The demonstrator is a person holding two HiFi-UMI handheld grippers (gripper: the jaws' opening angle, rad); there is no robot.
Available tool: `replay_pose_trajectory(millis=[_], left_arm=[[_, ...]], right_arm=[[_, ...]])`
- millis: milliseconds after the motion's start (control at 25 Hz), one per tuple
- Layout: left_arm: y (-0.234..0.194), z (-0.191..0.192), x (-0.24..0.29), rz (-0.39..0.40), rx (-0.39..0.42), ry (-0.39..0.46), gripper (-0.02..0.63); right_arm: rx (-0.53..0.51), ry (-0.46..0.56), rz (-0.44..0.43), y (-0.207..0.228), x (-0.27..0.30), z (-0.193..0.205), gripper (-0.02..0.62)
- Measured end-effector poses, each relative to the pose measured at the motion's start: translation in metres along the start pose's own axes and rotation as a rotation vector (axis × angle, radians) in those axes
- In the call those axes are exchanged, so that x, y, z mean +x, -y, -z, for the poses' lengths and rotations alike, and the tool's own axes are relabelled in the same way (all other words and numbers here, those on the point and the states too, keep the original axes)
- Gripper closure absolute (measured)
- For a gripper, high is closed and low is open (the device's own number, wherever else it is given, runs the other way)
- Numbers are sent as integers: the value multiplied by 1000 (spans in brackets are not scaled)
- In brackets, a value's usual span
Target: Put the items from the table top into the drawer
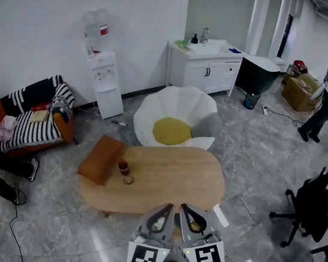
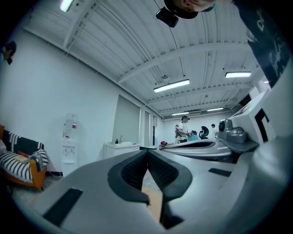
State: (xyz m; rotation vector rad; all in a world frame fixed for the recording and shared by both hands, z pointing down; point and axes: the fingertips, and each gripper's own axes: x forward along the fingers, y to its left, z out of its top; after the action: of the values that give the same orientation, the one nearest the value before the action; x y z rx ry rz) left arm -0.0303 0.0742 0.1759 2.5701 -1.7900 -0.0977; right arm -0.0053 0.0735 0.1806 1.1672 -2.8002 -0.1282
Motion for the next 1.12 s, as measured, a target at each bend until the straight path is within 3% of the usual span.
replay_pose_trajectory(millis=[400, 1120], left_arm=[[-4, 11, -11, -13, -33, -27, 594], [-1, 21, -7, -26, -56, -41, 594]], right_arm=[[17, -9, 46, -2, -6, 8, 594], [14, -17, 38, 0, -3, 11, 594]])
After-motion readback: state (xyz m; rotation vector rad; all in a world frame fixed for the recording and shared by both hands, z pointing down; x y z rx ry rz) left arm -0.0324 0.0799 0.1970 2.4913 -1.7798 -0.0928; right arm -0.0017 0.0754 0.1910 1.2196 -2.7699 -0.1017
